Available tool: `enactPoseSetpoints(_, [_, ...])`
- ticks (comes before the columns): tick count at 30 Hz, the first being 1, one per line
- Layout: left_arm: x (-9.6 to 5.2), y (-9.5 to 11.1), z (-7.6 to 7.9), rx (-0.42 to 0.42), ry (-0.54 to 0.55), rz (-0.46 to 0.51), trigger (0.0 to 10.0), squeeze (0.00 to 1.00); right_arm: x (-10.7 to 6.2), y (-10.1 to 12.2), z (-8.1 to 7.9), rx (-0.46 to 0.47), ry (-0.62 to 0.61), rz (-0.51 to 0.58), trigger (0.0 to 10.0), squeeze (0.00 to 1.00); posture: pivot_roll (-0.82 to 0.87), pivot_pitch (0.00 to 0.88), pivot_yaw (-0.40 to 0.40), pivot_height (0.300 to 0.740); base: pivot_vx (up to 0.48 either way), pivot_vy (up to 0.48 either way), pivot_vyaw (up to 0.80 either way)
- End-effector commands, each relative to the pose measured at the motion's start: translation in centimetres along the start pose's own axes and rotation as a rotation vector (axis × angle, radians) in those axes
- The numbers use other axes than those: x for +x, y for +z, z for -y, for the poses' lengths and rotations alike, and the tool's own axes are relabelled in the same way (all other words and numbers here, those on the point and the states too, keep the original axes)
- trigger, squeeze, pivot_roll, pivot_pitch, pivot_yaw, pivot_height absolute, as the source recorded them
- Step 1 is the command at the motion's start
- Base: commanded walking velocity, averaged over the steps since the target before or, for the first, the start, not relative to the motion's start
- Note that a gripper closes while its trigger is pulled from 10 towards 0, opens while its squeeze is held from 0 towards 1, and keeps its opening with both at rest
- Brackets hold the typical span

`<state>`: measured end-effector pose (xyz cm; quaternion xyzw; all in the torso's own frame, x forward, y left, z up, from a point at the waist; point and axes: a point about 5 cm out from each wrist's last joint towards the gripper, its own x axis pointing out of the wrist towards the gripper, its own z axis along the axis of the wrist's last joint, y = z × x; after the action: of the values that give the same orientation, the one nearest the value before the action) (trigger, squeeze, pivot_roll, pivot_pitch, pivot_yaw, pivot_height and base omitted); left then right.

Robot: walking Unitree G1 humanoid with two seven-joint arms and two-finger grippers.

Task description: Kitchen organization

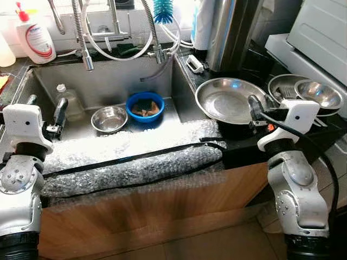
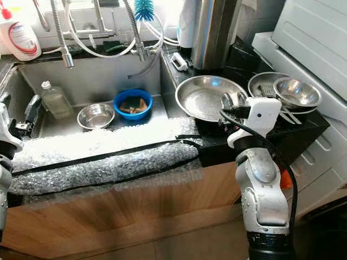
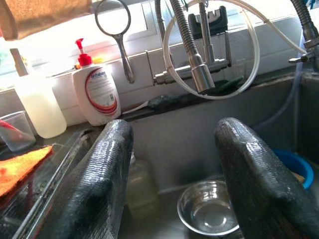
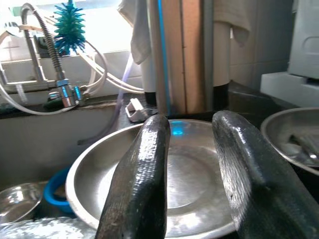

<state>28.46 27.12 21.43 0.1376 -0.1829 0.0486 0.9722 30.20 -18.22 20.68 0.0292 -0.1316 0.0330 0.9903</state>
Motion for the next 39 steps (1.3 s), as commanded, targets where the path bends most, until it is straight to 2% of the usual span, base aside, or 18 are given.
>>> enactPoseSetpoints(1, [-0.2,0.4,0.1,0.003,-0.001,0.004,10.0,0.0,-0.3,0.6,0.5,-0.014,-0.021,0.024,10.0,0.0,0.03,0.127,-0.017,0.74,0.0,0.0,0.0])
enactPoseSetpoints(7, [-0.7,-0.2,0.8,0.015,-0.033,-0.021,10.0,0.0,-0.8,0.2,1.2,-0.013,-0.065,0.005,10.0,0.0,0.02,0.116,-0.013,0.74,0.0,0.0,0.0])
enactPoseSetpoints(12, [-0.4,0.0,1.2,0.005,-0.032,-0.016,10.0,0.0,-0.8,0.3,2.2,0.023,-0.118,0.001,10.0,0.0,0.03,0.101,-0.018,0.74,0.0,0.0,0.0])
enactPoseSetpoints(13, [-0.4,0.0,1.3,0.005,-0.035,-0.016,10.0,0.0,-0.7,0.3,2.4,0.033,-0.126,0.002,10.0,0.38,0.03,0.098,-0.018,0.74,0.0,0.0,0.0])
enactPoseSetpoints(14, [-0.4,-0.1,1.6,0.008,-0.045,-0.018,10.0,0.0,-0.6,0.3,2.5,0.061,-0.129,0.005,10.0,1.0,0.03,0.098,-0.018,0.74,0.0,0.0,0.0])
enactPoseSetpoints(19, [-0.5,-0.2,1.7,0.008,-0.048,-0.02,10.0,0.0,-0.3,0.4,2.6,0.11,-0.149,0.004,10.0,1.0,0.03,0.094,-0.021,0.74,0.0,0.0,0.0])
enactPoseSetpoints(20, [-0.5,-0.1,1.7,0.007,-0.047,-0.019,10.0,0.0,-0.2,0.3,2.6,0.153,-0.161,-0.009,10.0,0.2,0.03,0.092,-0.024,0.74,0.0,0.0,0.0])
enactPoseSetpoints(21, [-0.5,-0.1,1.7,0.009,-0.047,-0.019,10.0,0.0,-0.1,0.2,2.6,0.166,-0.167,-0.014,10.0,0.0,0.03,0.091,-0.024,0.74,0.0,0.0,0.0])
enactPoseSetpoints(25, [-0.5,0.0,1.7,0.044,-0.06,-0.023,10.0,0.0,0.2,-0.4,2.6,0.258,-0.189,-0.042,10.0,0.0,0.04,0.088,-0.024,0.74,0.0,0.0,0.0])
enactPoseSetpoints(29, [-0.5,-0.1,1.6,0.044,-0.053,-0.024,10.0,0.0,0.3,-0.7,2.4,0.258,-0.175,-0.068,10.0,0.0,0.04,0.086,-0.025,0.74,0.0,0.0,0.0])
enactPoseSetpoints(34, [-0.4,0.0,1.9,0.042,-0.055,-0.021,10.0,0.0,0.4,-0.8,1.9,0.302,-0.144,-0.08,10.0,0.0,0.03,0.087,-0.025,0.74,0.0,0.0,0.0])
enactPoseSetpoints(37, [-0.4,-0.1,2.0,0.048,-0.062,-0.024,10.0,0.0,0.4,-1.3,2.1,0.325,-0.174,-0.117,10.0,0.0,0.03,0.087,-0.025,0.74,0.0,0.0,0.0])
enactPoseSetpoints(39, [-0.4,-0.2,2.1,0.049,-0.066,-0.024,10.0,0.0,0.2,-2.3,2.3,0.319,-0.199,-0.18,10.0,0.0,0.03,0.087,-0.025,0.74,0.0,0.0,0.0])
